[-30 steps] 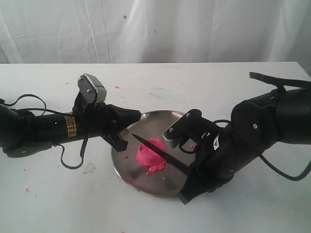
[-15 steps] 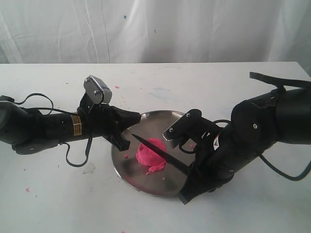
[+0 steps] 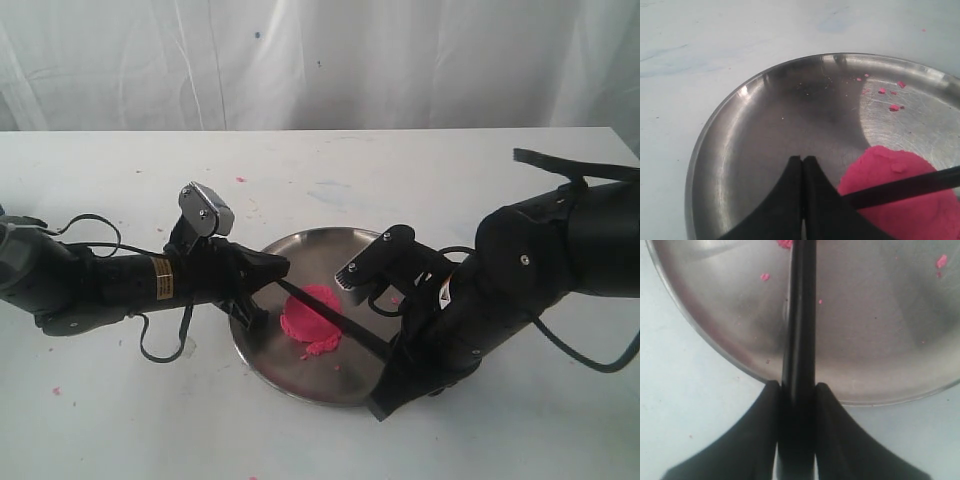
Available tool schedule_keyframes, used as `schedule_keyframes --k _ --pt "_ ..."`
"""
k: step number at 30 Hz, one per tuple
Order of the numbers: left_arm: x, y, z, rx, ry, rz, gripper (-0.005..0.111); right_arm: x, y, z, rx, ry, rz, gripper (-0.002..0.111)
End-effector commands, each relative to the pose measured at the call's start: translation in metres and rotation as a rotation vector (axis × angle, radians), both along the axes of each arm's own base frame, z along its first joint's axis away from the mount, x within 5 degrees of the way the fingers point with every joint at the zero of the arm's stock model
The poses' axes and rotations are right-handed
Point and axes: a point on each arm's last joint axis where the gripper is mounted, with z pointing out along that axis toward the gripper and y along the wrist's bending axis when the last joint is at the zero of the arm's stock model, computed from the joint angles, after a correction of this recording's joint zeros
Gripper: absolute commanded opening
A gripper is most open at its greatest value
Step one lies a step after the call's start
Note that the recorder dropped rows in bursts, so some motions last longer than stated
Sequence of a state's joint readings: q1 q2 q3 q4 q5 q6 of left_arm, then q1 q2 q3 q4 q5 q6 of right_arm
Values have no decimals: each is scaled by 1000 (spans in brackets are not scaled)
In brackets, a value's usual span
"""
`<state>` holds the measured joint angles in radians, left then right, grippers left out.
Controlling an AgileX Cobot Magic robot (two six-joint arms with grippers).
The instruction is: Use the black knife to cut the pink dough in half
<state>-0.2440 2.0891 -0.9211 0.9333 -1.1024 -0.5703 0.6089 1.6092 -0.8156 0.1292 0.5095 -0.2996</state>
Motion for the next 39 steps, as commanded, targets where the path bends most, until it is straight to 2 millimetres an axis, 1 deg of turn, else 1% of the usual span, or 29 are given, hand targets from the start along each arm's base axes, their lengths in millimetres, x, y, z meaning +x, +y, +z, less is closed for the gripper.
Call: schedule_keyframes --k 1,7,16,22,24,28,39 --pt "0 1 -3 40 27 10 0 -1 0 0 0 -4 9 0" --pt "0 1 -2 15 42 15 0 -1 0 0 0 -4 9 0" --pt "-1 1 -4 31 51 17 0 0 0 -1 -2 -2 9 0" --pt "-1 1 -4 19 68 25 0 0 1 -9 -13 25 3 0" --pt "-1 1 -6 21 74 25 0 1 1 -12 -19 34 3 0" --pt "-2 1 -22 22 122 26 0 1 1 -12 -18 31 3 0" --pt "-2 1 -22 6 128 28 0 2 2 -11 -8 22 -1 0"
